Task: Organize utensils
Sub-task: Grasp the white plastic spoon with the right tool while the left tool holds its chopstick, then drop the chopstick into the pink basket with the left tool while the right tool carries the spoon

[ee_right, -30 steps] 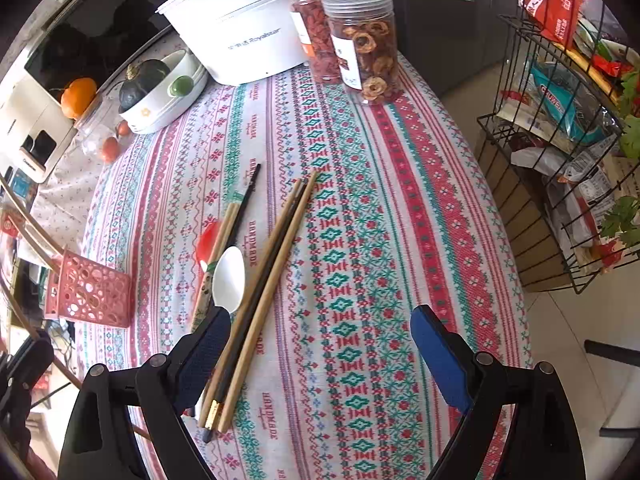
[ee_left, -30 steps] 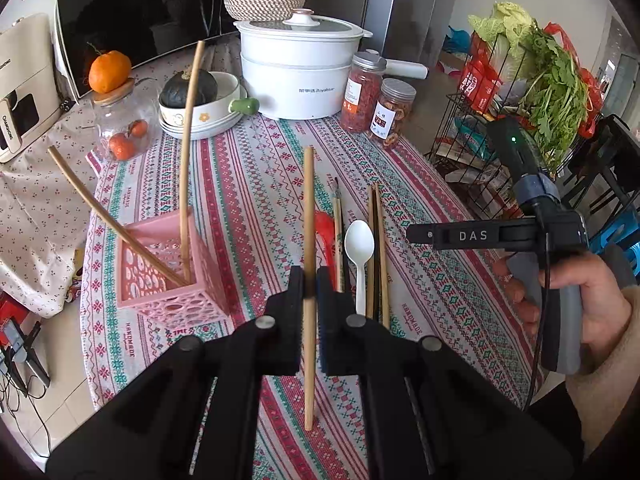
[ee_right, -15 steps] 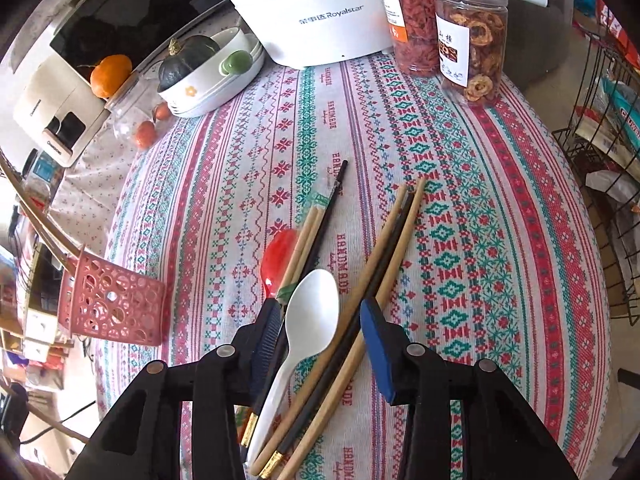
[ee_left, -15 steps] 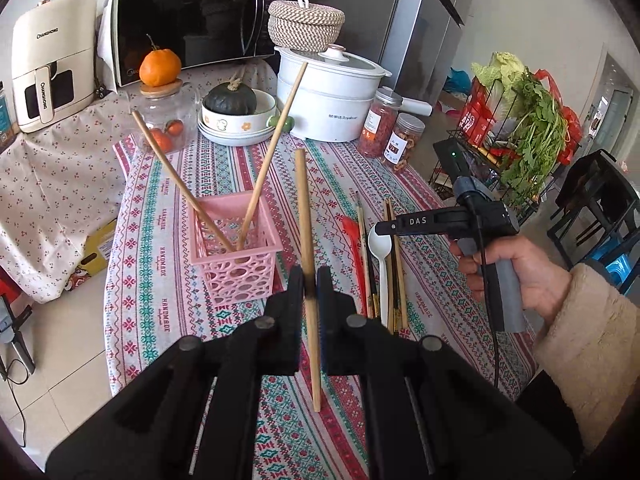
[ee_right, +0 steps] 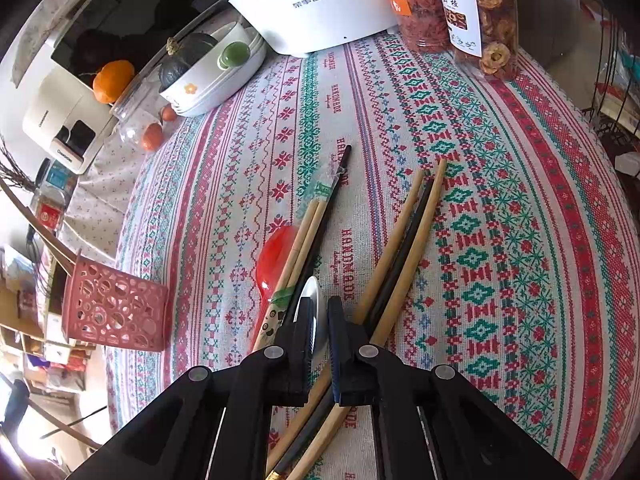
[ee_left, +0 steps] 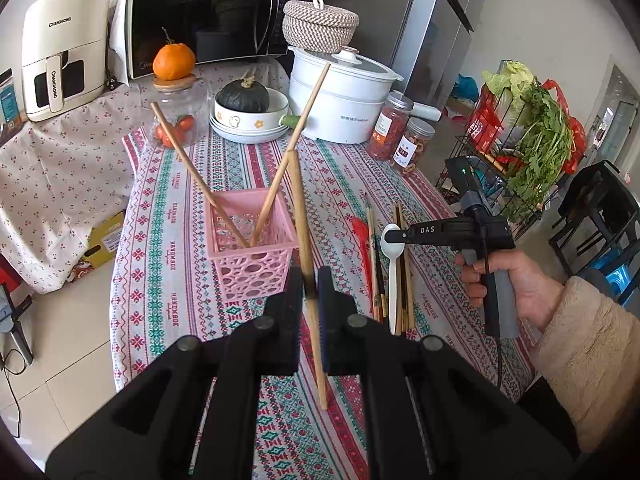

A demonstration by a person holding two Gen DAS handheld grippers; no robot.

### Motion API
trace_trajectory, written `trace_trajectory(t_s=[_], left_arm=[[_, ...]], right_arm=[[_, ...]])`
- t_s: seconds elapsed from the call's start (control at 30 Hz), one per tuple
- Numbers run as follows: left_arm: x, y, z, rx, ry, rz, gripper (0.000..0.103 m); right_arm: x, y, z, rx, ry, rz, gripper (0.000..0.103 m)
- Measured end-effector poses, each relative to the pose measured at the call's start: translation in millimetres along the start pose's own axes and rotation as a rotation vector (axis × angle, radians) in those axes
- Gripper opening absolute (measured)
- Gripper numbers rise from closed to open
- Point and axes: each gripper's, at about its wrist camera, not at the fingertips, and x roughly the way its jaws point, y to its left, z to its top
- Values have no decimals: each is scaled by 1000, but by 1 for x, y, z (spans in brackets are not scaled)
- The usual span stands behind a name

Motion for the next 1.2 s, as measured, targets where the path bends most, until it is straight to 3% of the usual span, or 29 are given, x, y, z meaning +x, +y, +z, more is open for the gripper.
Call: trace_trajectory(t_s=[0.3, 0.53, 0.77, 0.93, 1.2], left_arm=[[-23, 0, 10, -10, -87, 20, 7], [-67, 8, 31, -66, -279, 28, 7], [-86, 16, 48, -86, -466, 82, 7], [-57, 30, 54, -99, -403, 127, 7], [-12, 63, 57, -218, -251, 93, 7]], right_arm=[[-80, 22, -10, -50, -221, -31, 7], [-140, 57, -22, -121, -420, -37, 7], [-154, 96, -29, -183, -510, -26, 7], [-143, 111, -29, -207, -511, -35, 7], [-140, 126, -31, -232, -559, -45, 7]])
